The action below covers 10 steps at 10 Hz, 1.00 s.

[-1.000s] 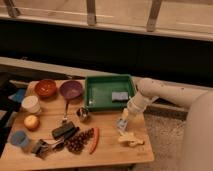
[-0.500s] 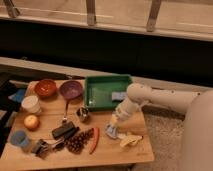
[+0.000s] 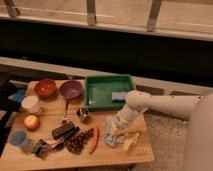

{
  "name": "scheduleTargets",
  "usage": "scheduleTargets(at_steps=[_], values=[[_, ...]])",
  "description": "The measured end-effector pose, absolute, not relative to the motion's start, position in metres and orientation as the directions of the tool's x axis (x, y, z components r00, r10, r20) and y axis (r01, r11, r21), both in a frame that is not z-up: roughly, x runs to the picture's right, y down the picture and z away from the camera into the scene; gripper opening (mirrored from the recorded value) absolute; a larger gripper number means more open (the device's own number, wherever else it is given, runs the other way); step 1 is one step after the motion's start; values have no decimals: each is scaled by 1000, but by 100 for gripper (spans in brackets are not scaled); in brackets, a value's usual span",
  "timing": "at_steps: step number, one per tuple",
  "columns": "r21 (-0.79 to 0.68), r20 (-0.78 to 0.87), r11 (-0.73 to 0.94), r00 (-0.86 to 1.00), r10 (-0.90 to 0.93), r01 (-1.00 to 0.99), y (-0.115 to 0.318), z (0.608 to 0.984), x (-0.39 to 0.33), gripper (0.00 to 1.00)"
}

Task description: Wipe table surface with towel

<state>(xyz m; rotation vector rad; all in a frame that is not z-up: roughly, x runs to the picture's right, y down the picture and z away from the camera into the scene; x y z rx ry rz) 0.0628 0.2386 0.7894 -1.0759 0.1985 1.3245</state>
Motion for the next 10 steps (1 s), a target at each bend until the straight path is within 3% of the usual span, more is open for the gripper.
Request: scheduleTargets(at_steps=[6,10], values=[[-525,-627,-108,297,720,-844,173,831,75,0],[-630,-567,-91,377,732,-771,177,815,29,0]])
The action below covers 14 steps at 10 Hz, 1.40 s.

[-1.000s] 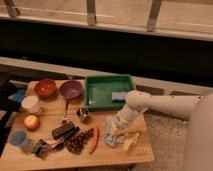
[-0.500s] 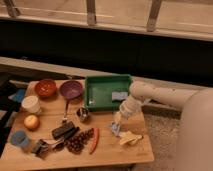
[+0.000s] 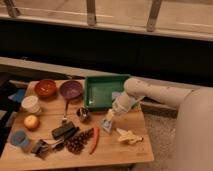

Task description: Wipe table surface with towel

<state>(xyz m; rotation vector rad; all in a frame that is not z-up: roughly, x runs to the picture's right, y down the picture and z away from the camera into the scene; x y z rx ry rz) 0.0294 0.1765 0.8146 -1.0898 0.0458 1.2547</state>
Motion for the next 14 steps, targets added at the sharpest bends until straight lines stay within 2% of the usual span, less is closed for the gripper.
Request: scheduleTargets(at_steps=[3,7,11,14], values=[[-671,-561,-90,425,710,-736,214,789,-4,0],[-607,-614,-120,368,698,-786,234,782,19,0],[-563,-609,-104,326,723,-820,186,815,53,0],[-609,-557,-73,361,748,-790,155,825,37,0]])
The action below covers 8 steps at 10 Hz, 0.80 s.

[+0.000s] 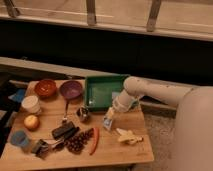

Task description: Wipe table surface with towel

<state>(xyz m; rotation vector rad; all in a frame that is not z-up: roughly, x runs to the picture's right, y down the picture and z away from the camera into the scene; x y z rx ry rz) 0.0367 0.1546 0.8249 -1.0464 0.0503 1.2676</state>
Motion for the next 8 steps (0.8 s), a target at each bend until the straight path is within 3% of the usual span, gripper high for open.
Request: scheduleTargets(at_steps=[4,8], values=[[-669,-529,-38,440,726,-742,179,802,-3,0],[-614,-582,-57,403,706,-787,217,783,1,0]])
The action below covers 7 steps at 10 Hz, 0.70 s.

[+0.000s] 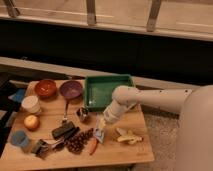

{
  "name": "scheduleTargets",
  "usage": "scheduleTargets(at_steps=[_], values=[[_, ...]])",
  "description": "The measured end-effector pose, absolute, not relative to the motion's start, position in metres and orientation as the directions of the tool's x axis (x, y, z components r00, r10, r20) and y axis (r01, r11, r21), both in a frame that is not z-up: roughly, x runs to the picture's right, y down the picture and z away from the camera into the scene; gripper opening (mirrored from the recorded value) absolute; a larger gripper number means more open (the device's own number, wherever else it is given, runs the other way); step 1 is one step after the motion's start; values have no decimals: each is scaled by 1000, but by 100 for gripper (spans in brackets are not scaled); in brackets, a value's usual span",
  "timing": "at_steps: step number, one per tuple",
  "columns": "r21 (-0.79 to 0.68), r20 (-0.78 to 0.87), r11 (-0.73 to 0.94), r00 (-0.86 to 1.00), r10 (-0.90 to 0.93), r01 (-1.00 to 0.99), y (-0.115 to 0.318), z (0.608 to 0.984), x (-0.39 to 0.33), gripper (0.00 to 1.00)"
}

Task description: Wipe table surface with towel

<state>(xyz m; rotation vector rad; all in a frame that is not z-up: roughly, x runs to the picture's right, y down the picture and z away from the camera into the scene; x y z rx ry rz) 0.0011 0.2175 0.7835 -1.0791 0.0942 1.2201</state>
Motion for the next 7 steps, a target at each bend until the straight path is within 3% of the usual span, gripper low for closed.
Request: scheduleTargets(at_steps=[3,7], values=[[-533,-624,-93,316,715,-841,214,792,43,0],[-447,-650,-154,201,733,-881,174,833,101,0]])
